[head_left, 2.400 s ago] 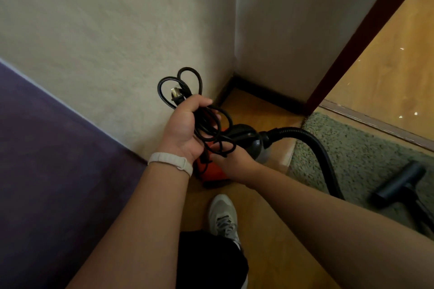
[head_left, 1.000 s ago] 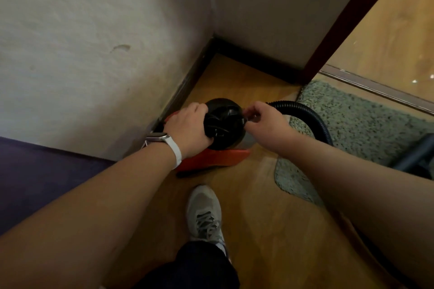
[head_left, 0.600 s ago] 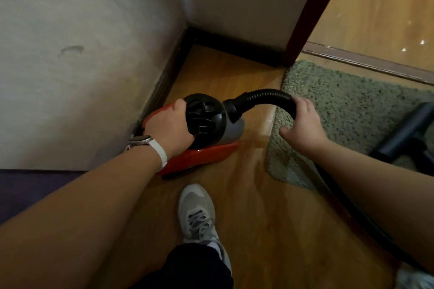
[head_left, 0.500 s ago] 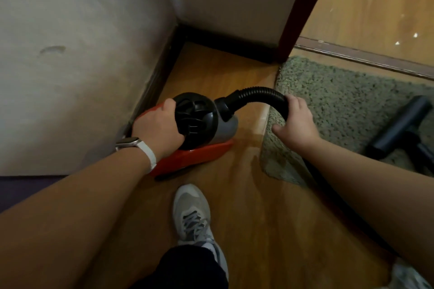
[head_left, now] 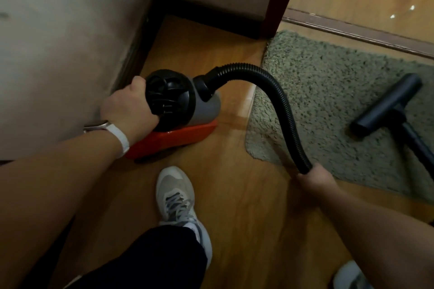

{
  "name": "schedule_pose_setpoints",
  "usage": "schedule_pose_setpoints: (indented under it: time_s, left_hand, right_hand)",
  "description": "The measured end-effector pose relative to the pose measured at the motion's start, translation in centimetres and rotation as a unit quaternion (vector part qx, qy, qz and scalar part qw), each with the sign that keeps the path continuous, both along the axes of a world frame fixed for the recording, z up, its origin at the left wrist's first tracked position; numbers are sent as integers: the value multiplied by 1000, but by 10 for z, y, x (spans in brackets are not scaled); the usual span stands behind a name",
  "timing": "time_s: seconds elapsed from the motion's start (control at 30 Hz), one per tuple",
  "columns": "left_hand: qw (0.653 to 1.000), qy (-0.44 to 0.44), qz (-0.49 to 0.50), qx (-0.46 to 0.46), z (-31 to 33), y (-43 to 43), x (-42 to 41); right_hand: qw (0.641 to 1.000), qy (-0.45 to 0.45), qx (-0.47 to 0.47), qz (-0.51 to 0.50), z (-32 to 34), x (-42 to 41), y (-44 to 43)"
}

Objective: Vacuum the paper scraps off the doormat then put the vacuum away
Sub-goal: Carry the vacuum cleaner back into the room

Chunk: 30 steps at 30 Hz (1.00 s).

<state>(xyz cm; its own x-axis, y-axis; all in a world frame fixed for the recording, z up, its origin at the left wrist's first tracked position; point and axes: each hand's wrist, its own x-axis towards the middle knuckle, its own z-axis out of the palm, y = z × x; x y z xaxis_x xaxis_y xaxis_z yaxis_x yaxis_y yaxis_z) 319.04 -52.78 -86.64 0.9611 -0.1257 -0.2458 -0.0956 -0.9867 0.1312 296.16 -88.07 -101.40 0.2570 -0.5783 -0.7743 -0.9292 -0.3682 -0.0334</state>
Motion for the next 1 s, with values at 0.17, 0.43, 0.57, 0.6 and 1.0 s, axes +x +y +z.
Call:
schedule_pose_setpoints:
  time_s: [0.17,0.43,0.57,0.6,1.0]
  left_hand:
    - [1000,8,-15,16,7,-3,3]
    - [999,50,17,-5,50,-7,-24]
    - [987,45,96,-123,108,-12,-40]
    - [982,46,107,-149,123,-16,-47]
    - [907,96,202,-358,135,-120,-88]
  right_hand:
    - [993,-112,20,-15,28,18,16]
    - [972,-217,-54,68,135,58,29]
    - [953,-279,-30,117,207,68,41]
    - [946,-296,-28,131,226,69,44]
    - [913,-394,40,101,267,90,12]
